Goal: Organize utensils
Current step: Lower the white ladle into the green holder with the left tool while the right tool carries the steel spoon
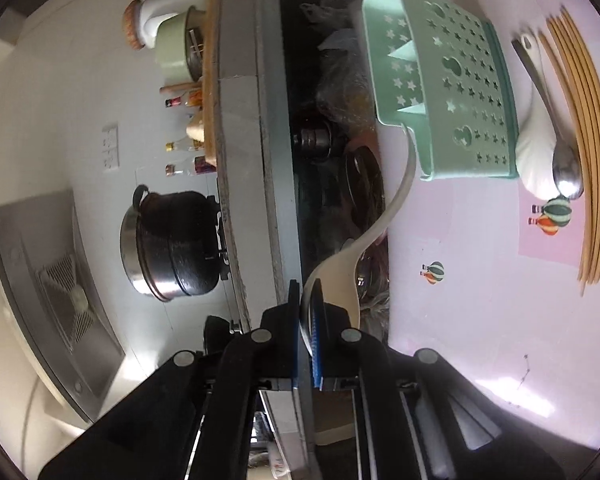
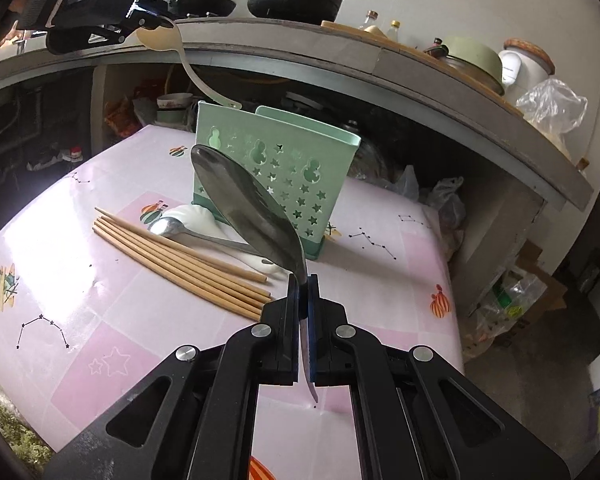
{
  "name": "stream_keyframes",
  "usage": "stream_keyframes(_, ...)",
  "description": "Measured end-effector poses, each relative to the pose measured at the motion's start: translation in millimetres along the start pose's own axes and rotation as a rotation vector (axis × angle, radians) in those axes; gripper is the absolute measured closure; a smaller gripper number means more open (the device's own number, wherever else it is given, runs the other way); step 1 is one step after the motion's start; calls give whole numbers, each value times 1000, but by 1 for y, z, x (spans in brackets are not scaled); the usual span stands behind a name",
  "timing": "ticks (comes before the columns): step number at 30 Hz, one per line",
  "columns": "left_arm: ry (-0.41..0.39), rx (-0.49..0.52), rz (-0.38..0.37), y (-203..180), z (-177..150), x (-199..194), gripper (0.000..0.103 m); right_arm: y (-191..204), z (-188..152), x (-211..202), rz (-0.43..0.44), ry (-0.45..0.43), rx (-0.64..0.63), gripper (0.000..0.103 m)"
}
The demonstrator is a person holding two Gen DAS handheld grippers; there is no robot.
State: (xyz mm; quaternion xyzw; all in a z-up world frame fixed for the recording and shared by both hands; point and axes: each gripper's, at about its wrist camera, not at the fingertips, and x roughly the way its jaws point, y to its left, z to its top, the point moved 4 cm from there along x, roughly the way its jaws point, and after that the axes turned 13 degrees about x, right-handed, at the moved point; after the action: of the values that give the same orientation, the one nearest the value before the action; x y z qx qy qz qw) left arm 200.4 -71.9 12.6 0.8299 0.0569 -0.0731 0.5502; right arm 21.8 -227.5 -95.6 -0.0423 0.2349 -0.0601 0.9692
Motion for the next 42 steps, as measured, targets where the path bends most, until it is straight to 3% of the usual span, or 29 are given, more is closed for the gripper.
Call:
stream_keyframes(9,-35,391,-54,-9,41,19,98,-10,-5,-4,23,-10,65,101)
stream_keyframes(12,-43,412,-106,-5,58,30,98,-12,-7,-5,27,-12,77,101)
stream_keyframes(16,-71,335,-216,9,81,39,95,-13,-8,-6,29,-18,89,101)
stream_keyframes(18,-91,279,-263,17,92,41,94,-16,-8,-6,29,-18,99,101)
stream_keyframes(19,-103,249,-280,21,96,41,87,-18,-8,-6,29,-18,105,101)
stream_keyframes(23,-151,125,-303,40,104,45,50,-23,-8,-5,36,-10,139,101)
stream_keyframes(26,-172,2,-361,57,100,46,40,-30,-6,-5,48,1,185,100)
stream_keyframes(30,-199,-210,-412,87,80,47,36,-42,-4,-3,78,24,265,100)
stream_keyframes(36,-238,-674,-440,123,14,35,26,-54,8,-8,138,24,374,101)
stream_keyframes(42,-240,-1178,-485,87,-58,-4,20,-64,60,-19,193,-94,430,101)
